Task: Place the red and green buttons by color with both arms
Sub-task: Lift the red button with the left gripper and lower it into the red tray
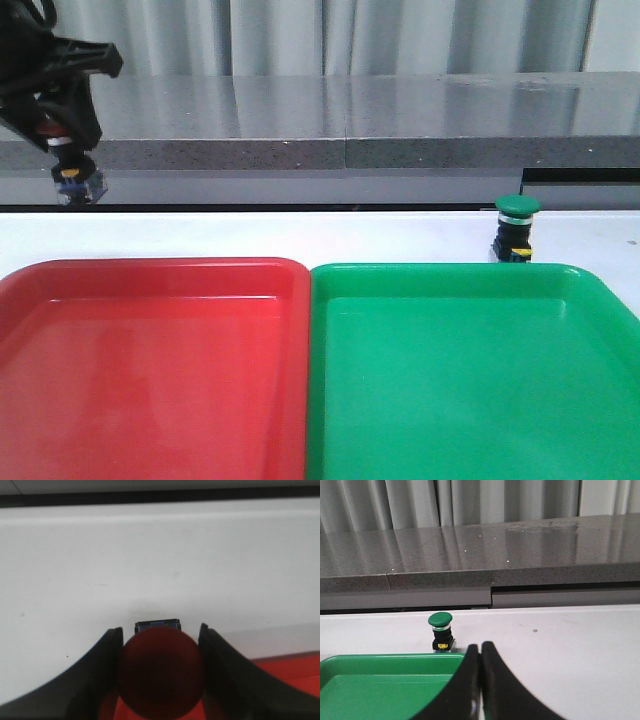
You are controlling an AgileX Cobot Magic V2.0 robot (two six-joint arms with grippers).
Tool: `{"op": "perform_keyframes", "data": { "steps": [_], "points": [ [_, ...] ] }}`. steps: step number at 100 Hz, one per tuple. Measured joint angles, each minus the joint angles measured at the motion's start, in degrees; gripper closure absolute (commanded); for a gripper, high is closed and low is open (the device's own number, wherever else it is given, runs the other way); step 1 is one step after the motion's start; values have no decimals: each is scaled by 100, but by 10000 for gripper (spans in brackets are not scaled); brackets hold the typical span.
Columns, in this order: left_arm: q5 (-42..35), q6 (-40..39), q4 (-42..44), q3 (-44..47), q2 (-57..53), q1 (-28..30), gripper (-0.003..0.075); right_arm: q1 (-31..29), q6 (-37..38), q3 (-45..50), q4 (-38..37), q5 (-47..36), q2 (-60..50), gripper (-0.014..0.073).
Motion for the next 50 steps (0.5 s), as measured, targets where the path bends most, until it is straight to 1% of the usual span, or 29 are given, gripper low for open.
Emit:
{"op": "perform_keyframes", "data": {
  "steps": [19,50],
  "points": [
    [74,-215,-14,263,-470,-307,605,0,0,0,0,0,0,660],
    [-273,-669,-27,1510,-1161,-829,605,0,0,0,0,0,0,660]
  ]
}}
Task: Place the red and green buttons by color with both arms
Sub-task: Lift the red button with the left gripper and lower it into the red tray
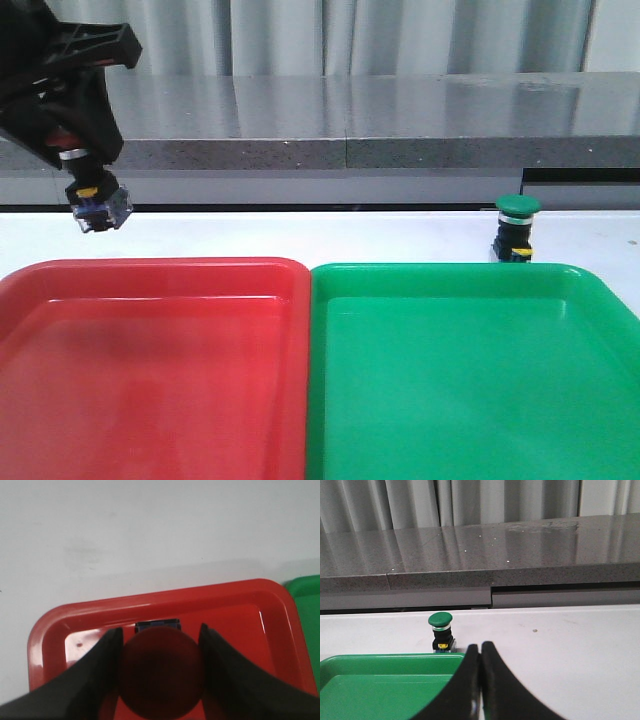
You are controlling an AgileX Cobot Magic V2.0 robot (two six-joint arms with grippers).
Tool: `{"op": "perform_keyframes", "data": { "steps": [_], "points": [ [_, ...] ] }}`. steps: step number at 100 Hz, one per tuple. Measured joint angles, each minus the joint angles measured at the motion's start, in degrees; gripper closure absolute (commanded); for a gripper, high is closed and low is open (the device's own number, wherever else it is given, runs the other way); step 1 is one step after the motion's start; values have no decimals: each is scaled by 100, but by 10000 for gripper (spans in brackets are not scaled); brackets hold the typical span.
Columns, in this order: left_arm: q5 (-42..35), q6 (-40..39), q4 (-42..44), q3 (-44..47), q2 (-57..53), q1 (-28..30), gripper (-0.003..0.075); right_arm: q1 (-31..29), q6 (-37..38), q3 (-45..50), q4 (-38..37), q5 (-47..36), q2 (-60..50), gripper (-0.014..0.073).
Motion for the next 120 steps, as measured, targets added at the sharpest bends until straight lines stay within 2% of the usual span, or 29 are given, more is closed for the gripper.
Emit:
{"op": "perform_keyframes", "data": {
  "steps": [37,79,120],
  "points": [
    [-495,-317,-13,678,-147,-481,605,0,0,0,0,0,0,660],
    [-861,-431,-13,1033,-133,-482,605,0,0,0,0,0,0,660],
    [-999,-473,-103,1033,518,-482,593,0,0,0,0,0,0,660]
  ]
}}
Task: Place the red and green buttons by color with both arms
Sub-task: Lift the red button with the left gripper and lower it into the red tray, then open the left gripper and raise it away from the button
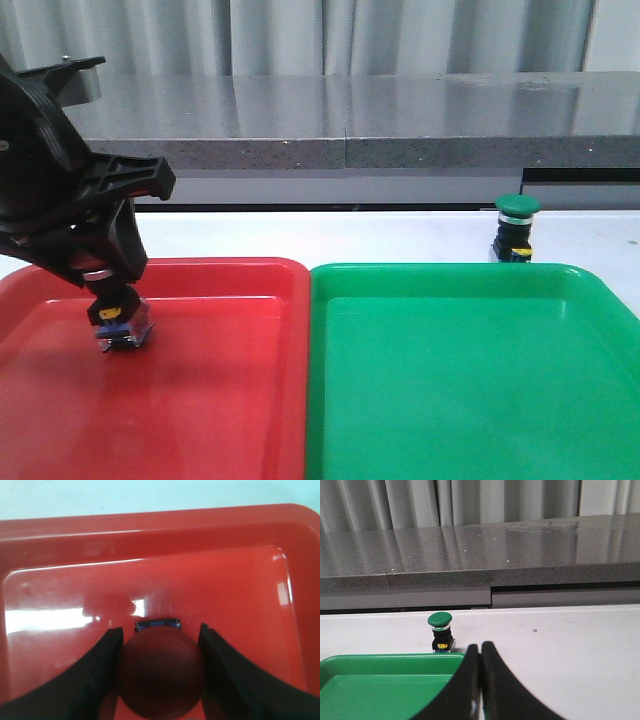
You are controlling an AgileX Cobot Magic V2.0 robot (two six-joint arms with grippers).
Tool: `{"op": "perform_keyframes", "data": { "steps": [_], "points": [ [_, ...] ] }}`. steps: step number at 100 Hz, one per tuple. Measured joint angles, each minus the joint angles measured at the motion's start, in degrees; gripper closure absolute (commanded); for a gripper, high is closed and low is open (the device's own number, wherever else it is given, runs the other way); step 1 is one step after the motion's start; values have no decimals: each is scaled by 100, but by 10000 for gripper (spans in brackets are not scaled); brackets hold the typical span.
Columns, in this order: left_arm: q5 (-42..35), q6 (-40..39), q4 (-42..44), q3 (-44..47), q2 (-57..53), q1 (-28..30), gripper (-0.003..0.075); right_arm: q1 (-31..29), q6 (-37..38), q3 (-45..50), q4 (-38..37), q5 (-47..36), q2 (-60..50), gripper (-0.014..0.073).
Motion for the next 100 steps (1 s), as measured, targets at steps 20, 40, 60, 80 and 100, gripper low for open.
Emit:
{"op": "perform_keyframes", "data": {
  "steps": [20,40,60,80,100],
  "points": [
    [0,0,-27,0,0,0,367,0,0,0,0,0,0,660],
    [0,0,-50,0,0,0,161,0,0,0,0,0,0,660],
    [0,0,-72,0,0,0,162,0,0,0,0,0,0,660],
    [0,0,-72,0,-29,0,162,0,0,0,0,0,0,660],
    [-171,0,52,0,-489,0,164,0,0,0,0,0,0,660]
  ]
}}
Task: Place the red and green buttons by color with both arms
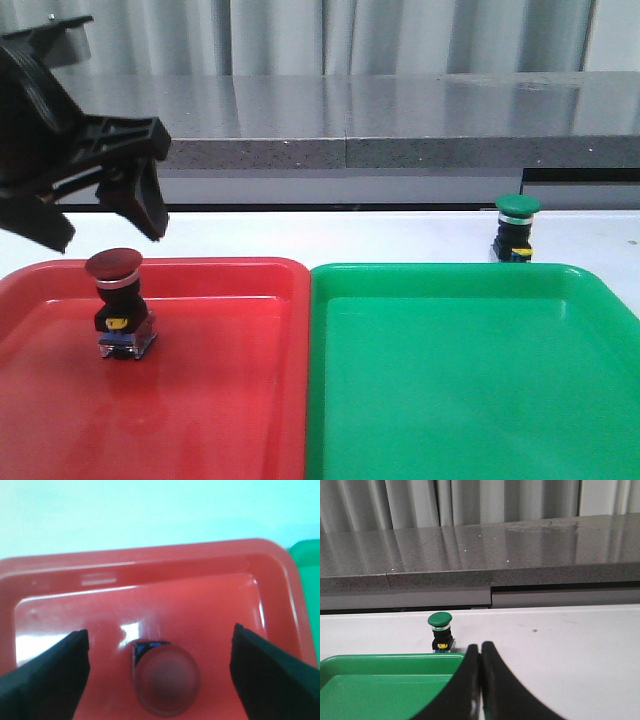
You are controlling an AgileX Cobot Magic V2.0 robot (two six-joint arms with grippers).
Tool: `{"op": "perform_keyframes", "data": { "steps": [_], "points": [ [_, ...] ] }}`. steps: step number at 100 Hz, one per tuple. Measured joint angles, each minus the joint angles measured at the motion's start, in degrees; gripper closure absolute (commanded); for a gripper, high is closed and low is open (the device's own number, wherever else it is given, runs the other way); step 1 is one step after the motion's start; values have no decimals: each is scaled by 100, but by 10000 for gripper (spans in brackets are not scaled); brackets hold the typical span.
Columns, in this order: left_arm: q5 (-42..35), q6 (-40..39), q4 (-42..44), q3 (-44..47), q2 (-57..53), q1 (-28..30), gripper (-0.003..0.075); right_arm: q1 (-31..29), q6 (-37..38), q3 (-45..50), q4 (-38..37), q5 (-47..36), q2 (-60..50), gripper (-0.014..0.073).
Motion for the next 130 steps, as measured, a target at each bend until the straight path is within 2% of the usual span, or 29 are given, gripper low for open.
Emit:
{"op": "perform_keyframes", "data": {
  "steps": [42,70,105,130],
  "points": [
    [-243,0,515,55,-1559,497,167,0,0,0,0,0,0,660],
    [-775,-3,630,753,-2882,497,262,0,0,0,0,0,0,660],
    [-1016,-3,967,2046,-4607,497,471,0,0,0,0,0,0,660],
    [-1016,-13,1011,2746,-5673,510,703,0,0,0,0,0,0,660]
  ]
}}
